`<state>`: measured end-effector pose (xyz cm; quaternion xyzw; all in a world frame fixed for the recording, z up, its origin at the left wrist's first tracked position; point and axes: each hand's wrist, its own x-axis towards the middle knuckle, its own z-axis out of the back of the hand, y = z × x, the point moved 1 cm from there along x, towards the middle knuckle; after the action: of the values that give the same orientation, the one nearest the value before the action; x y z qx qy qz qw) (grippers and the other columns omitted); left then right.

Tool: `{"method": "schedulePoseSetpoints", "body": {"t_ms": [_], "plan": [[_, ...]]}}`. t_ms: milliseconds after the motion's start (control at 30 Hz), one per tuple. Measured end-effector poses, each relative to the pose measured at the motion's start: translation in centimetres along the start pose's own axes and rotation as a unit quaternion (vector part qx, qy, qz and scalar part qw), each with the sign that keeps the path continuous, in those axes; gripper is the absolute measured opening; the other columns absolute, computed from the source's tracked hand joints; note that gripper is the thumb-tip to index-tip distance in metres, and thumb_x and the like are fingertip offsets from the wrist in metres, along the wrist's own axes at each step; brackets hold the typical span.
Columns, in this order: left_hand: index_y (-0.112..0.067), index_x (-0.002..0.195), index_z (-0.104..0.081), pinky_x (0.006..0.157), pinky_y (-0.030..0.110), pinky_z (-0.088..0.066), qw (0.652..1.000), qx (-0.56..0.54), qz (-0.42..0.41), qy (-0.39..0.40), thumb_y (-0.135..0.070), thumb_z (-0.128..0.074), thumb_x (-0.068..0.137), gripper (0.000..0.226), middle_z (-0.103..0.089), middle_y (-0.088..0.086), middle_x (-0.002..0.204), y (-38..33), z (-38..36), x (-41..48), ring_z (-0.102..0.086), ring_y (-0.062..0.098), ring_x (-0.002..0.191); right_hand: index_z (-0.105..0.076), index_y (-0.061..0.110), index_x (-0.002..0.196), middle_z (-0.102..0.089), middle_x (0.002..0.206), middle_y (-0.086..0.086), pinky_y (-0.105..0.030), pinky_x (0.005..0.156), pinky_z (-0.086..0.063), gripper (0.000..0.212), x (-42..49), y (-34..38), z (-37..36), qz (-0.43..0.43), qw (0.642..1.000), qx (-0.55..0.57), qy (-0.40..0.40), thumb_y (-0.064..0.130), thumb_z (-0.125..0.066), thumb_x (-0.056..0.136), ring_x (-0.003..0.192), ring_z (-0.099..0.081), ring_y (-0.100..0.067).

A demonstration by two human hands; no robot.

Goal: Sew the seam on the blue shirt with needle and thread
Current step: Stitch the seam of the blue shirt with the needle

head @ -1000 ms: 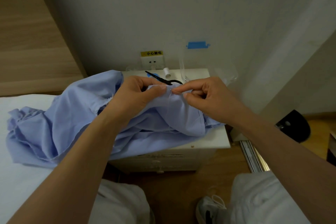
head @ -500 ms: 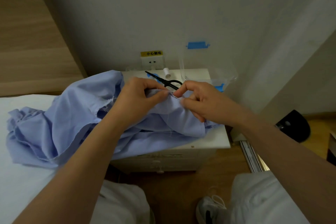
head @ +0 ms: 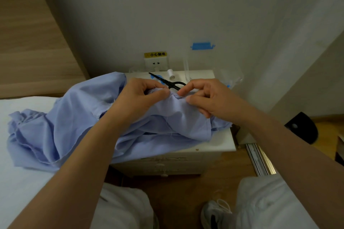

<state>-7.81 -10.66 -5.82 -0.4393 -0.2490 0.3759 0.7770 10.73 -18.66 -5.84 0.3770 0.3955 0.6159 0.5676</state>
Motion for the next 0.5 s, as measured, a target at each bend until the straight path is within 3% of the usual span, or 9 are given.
{"method": "schedulePoseSetpoints", "body": {"t_ms": [267, 500], "plan": [[-0.012, 0.095, -0.074, 0.093, 0.053, -0.051, 0.995, -0.079, 0.044, 0.049, -0.024, -0.057, 0.095, 0.021, -0.072, 0.015, 0.095, 0.23, 0.41, -0.12, -0.066, 0.033, 0.098, -0.066, 0.018, 0.102, -0.040, 0.039, 0.005, -0.016, 0.043, -0.033, 0.022, -0.18, 0.28, 0.25, -0.012, 0.999, 0.048, 0.011, 0.003, -0.050, 0.097, 0.037, -0.032, -0.005], [-0.008, 0.105, -0.071, 0.094, 0.047, -0.052, 0.988, -0.124, 0.045, 0.084, -0.020, -0.052, 0.097, 0.024, -0.073, 0.014, 0.101, -0.04, 0.53, -0.29, -0.067, 0.029, 0.101, -0.065, 0.019, 0.101, -0.040, 0.039, 0.007, -0.016, 0.042, -0.031, 0.022, -0.12, 0.21, 0.14, -0.016, 0.997, 0.075, 0.018, 0.004, -0.049, 0.098, 0.037, -0.033, -0.004]]}}
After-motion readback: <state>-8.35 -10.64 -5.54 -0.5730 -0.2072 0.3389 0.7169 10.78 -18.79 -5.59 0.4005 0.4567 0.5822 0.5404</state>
